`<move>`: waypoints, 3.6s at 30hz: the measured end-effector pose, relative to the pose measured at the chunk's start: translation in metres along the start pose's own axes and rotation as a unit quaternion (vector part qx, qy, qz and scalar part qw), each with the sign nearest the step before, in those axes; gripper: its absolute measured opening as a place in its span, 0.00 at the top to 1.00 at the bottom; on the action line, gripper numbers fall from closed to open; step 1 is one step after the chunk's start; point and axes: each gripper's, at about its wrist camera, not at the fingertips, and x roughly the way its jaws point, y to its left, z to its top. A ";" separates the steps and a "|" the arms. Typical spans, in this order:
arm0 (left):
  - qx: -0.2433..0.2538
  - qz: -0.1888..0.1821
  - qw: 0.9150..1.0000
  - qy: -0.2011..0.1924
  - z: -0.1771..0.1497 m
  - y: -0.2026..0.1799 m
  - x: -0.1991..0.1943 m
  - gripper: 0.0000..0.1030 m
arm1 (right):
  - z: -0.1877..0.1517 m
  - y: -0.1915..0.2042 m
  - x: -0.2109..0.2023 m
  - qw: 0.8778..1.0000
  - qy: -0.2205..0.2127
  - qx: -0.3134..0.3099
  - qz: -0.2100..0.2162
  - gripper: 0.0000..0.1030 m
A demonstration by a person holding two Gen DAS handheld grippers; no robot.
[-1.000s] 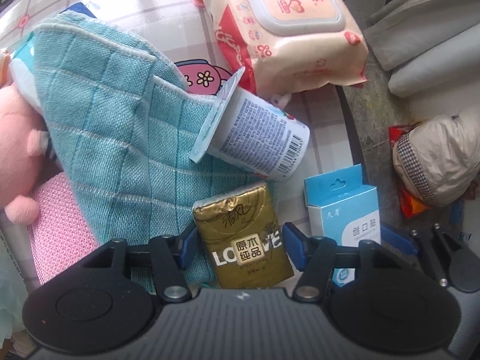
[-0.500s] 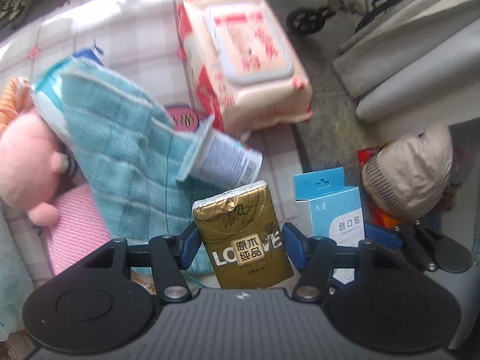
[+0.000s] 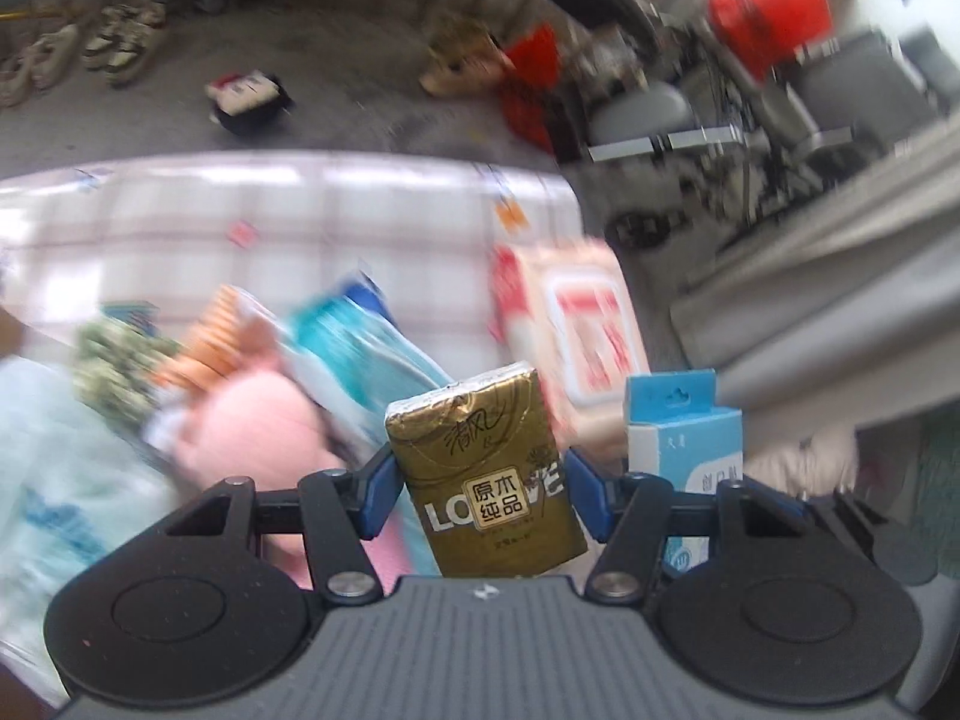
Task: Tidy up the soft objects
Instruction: 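Lift the gold pack and bandage box and carry both over the cardboard box, then lower both items into the box and open both tools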
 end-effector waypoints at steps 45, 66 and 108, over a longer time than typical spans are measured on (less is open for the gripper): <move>0.009 0.233 0.971 0.059 0.041 0.455 -0.087 0.40 | 0.159 0.555 0.193 0.988 0.081 0.016 0.131 0.27; -0.013 0.222 0.975 0.012 0.057 0.478 -0.088 0.31 | 0.154 0.576 0.277 0.992 0.077 0.044 0.094 0.21; -0.057 0.162 0.985 0.011 0.036 0.416 -0.140 0.21 | 0.139 0.447 0.078 0.974 -0.024 0.059 0.216 0.18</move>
